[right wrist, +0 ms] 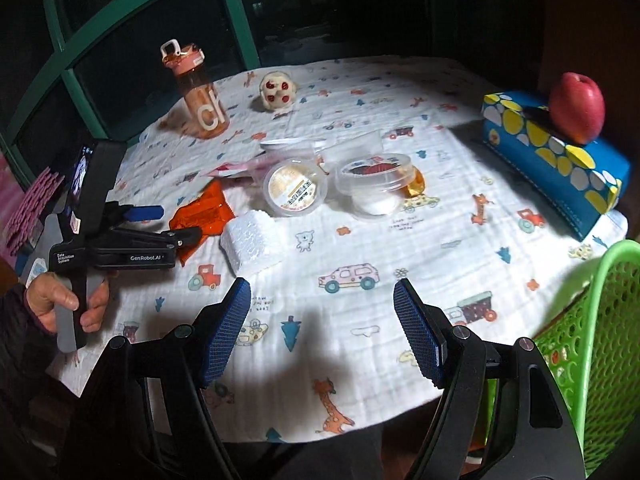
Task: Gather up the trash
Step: 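Grasp the orange snack wrapper with the left tool while the right tool grasps the white foam block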
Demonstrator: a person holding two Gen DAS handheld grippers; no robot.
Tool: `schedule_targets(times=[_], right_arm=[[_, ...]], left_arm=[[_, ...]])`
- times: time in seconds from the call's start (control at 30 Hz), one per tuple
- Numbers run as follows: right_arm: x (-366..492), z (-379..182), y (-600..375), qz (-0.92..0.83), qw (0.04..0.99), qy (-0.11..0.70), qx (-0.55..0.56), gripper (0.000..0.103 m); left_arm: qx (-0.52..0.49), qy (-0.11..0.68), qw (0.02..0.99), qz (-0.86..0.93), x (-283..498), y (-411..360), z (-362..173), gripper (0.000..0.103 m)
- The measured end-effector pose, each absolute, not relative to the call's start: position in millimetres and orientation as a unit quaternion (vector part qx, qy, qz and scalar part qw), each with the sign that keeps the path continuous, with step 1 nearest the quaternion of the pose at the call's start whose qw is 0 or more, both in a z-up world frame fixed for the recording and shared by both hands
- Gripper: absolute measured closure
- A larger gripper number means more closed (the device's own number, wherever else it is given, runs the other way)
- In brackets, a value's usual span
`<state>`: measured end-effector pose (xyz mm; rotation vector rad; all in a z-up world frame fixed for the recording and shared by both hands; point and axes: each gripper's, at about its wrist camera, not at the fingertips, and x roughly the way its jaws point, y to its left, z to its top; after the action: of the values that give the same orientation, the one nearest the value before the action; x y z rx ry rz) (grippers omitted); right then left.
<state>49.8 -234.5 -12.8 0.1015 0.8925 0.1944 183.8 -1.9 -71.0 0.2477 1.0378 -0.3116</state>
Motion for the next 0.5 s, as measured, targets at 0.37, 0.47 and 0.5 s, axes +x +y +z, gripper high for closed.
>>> schedule_targets(times=[0.37, 0.47, 0.5], right_arm=[[102, -42, -183, 0.138, 0.876, 0.462, 0.007, 0.029], [115, -50, -170, 0.149, 0.871, 0.467, -0.009, 0.029], [119, -53, -165, 0.152, 0.869, 0.470, -0.015, 0.029]], left_arm=[[0.108, 0.508, 0.832, -0.197, 204, 5, -94, 0.038], [0.102, 0.502, 0.833, -0.207, 203, 8, -93, 0.046], [0.100, 0.500, 0.834, -0.209, 203, 9, -93, 0.049]])
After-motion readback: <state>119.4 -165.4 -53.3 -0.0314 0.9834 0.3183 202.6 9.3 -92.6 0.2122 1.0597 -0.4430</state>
